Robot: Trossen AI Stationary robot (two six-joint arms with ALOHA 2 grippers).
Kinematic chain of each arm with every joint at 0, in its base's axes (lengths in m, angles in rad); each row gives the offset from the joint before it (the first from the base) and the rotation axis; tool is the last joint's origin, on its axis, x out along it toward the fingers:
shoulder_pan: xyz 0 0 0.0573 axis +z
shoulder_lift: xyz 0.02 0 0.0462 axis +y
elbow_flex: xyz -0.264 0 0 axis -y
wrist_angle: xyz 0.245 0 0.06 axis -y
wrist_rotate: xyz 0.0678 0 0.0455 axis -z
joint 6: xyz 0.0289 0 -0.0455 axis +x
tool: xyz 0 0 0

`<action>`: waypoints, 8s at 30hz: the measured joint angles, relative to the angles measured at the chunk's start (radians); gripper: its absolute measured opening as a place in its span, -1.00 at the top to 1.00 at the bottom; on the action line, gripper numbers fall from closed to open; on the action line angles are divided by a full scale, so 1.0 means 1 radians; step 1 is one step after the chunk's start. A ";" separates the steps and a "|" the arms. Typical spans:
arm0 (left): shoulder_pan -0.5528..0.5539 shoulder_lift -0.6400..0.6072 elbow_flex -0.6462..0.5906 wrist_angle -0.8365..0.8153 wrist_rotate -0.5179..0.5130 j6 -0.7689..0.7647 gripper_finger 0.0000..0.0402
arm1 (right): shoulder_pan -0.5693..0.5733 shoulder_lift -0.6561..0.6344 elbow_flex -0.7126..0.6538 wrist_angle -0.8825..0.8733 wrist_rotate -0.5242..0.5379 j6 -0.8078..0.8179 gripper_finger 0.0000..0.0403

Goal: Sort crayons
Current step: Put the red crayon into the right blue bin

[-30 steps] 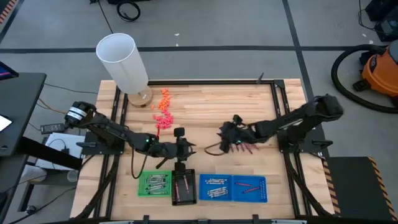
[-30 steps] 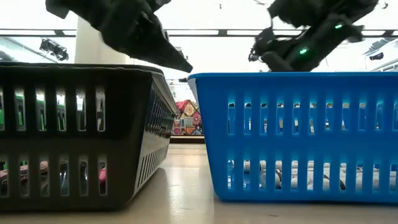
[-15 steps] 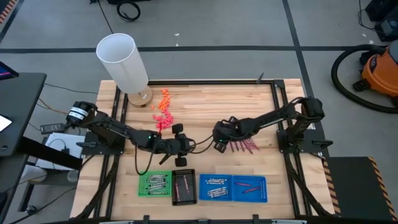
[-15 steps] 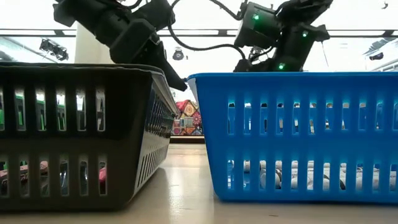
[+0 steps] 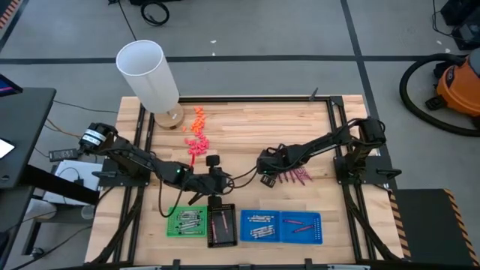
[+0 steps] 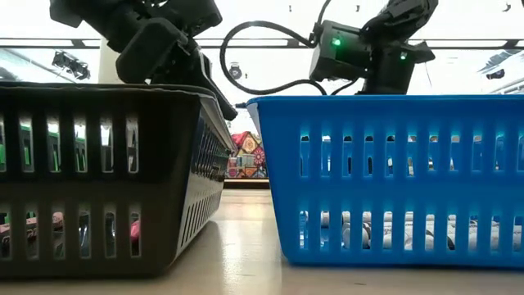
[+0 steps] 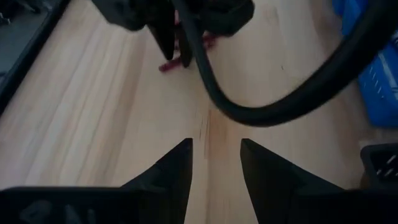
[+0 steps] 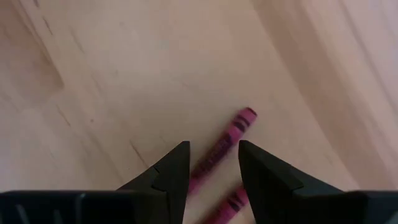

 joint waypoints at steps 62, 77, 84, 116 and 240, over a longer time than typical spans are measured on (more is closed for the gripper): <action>-0.010 -0.047 0.003 0.175 0.141 -0.001 0.01 | 0.316 -0.176 -0.011 0.193 -0.768 0.010 0.78; -0.015 -0.047 0.003 0.173 0.141 0.051 0.01 | 0.424 -0.176 -0.011 -0.139 -0.653 0.151 0.67; -0.014 -0.047 0.003 0.190 0.141 0.069 0.01 | 0.366 -0.181 0.022 -0.196 -0.709 0.126 0.43; 0.026 -0.047 0.003 0.080 -0.053 -0.041 0.01 | 0.099 -0.225 -0.115 0.007 -0.011 -0.050 0.37; -0.133 -0.241 0.161 0.324 0.022 0.170 0.01 | 0.053 -0.233 -0.154 -0.155 0.049 0.125 0.40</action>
